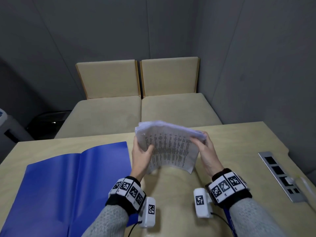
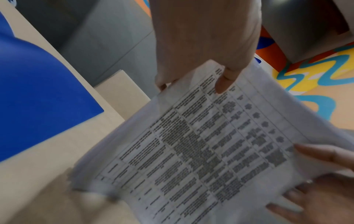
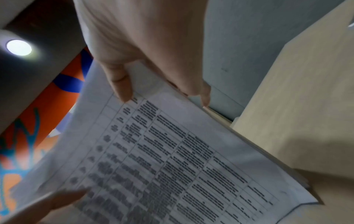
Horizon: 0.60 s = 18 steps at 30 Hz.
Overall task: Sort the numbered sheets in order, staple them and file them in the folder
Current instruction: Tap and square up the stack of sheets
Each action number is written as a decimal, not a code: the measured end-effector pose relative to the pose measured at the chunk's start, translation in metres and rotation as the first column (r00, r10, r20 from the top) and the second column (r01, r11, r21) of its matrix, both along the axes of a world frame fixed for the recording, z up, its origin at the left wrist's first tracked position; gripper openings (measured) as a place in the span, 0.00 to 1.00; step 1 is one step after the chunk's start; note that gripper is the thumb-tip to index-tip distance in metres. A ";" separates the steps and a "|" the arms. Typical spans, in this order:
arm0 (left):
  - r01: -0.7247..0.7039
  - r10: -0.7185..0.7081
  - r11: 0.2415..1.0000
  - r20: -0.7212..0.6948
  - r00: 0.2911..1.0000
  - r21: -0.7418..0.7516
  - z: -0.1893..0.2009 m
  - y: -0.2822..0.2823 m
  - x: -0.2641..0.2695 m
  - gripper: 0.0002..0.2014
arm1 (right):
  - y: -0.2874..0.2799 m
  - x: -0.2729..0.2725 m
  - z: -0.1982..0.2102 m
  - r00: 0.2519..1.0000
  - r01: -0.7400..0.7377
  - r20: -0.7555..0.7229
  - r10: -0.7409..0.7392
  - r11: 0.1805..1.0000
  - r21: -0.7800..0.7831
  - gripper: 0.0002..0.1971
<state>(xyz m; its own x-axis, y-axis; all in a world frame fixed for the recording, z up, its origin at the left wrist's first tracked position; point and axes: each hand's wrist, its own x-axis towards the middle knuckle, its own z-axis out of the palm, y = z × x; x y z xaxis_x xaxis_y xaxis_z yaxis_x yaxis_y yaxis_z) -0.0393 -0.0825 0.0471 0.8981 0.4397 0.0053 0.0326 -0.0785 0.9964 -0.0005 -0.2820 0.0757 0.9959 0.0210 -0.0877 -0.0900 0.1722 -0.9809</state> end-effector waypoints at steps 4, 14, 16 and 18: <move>-0.015 0.015 1.000 0.034 0.999 0.010 -0.004 -0.006 0.002 0.19 | 0.007 0.000 0.005 0.999 -0.034 -0.039 0.035 0.999 0.034 0.10; 0.049 -0.203 0.775 0.176 0.963 0.630 0.029 -0.004 0.016 0.08 | -0.009 0.010 0.047 0.897 0.297 0.403 0.181 0.427 -0.854 0.41; 0.050 -0.293 0.584 0.154 0.944 0.810 0.043 -0.016 0.019 0.08 | 0.000 0.011 0.058 0.898 0.170 0.304 0.318 0.386 -0.907 0.35; 0.055 -0.344 0.425 0.105 0.933 0.904 0.053 -0.026 0.021 0.09 | 0.002 0.010 0.059 0.910 0.043 0.255 0.326 0.540 -0.841 0.19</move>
<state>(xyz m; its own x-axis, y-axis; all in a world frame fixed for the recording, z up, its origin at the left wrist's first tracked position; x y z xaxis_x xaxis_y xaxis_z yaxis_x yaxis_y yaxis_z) -0.0187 -0.1089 0.1001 0.8604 -0.1262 0.4938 -0.3277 -0.8790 0.3464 0.0096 -0.2798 0.1345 0.9437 0.2675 0.1946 0.3290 -0.6980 -0.6361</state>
